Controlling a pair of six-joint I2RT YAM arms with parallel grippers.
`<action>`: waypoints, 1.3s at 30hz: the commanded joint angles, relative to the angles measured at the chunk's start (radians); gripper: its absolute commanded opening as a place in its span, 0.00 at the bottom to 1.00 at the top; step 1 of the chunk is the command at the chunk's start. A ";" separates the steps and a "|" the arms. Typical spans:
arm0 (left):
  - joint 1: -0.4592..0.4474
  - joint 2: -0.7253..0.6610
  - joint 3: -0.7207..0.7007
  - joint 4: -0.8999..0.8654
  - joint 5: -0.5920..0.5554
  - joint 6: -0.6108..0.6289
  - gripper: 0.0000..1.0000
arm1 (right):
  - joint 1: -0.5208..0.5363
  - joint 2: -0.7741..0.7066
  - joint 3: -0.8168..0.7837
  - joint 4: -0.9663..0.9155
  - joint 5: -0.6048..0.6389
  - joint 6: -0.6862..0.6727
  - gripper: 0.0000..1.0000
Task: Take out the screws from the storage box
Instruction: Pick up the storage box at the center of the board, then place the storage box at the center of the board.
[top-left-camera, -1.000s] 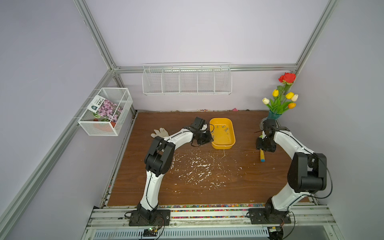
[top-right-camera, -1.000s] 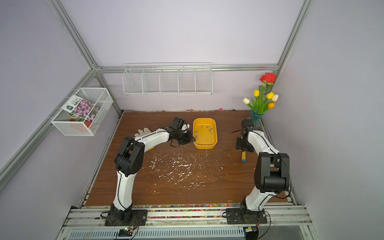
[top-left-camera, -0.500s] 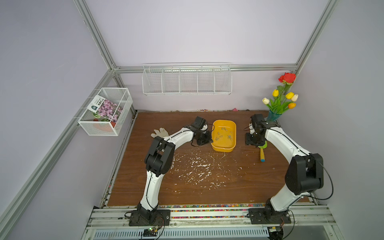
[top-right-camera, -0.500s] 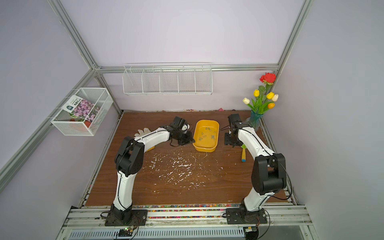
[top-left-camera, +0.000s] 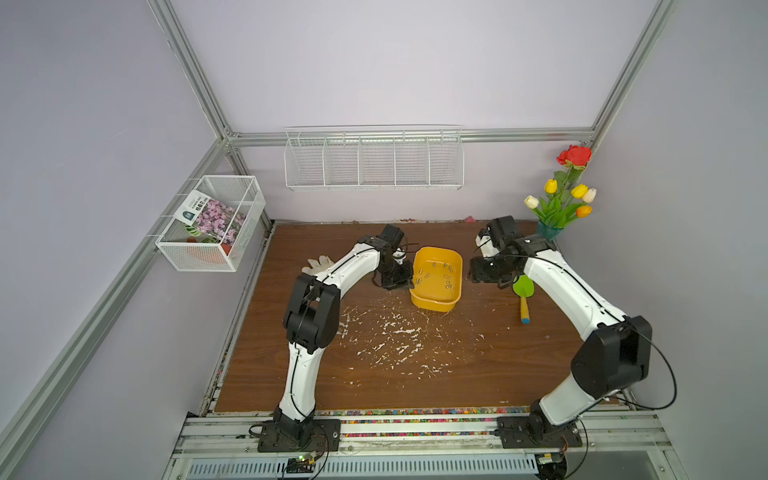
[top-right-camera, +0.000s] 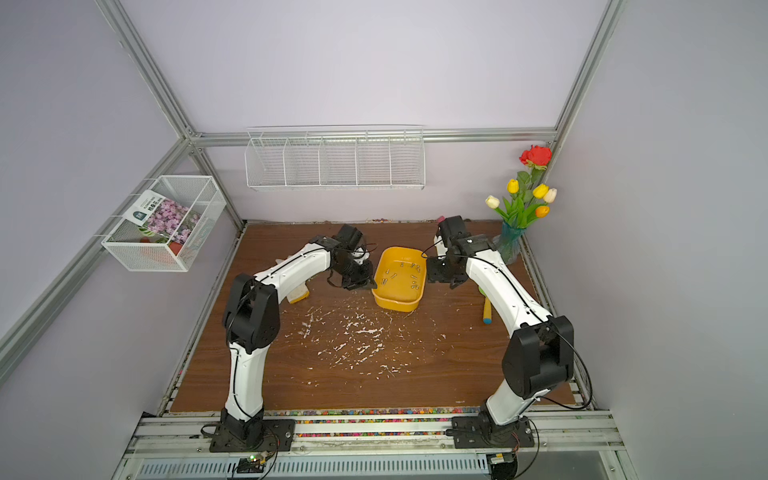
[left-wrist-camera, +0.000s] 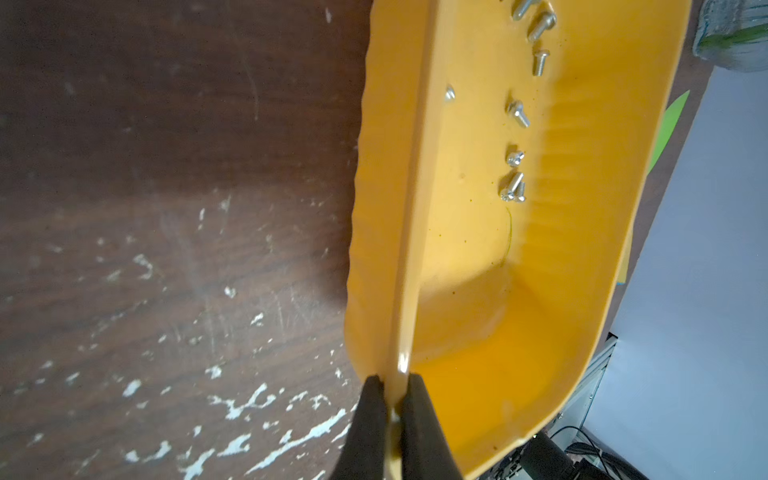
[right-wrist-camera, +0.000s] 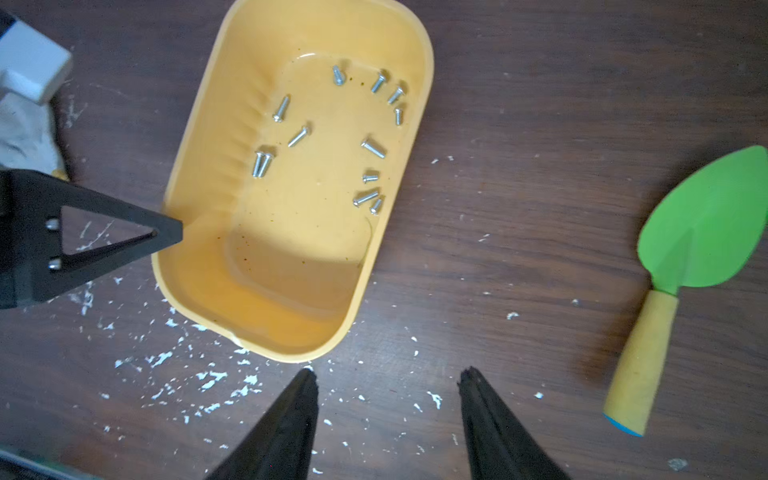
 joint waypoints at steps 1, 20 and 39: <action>-0.002 -0.110 -0.058 -0.103 0.020 0.006 0.00 | 0.061 0.018 0.030 -0.015 -0.045 0.015 0.59; -0.014 -0.290 -0.353 -0.015 0.057 -0.075 0.00 | 0.235 0.188 0.054 0.053 -0.027 0.014 0.59; -0.109 -0.381 -0.618 0.078 0.105 -0.127 0.00 | 0.351 0.299 0.001 0.118 0.028 -0.013 0.59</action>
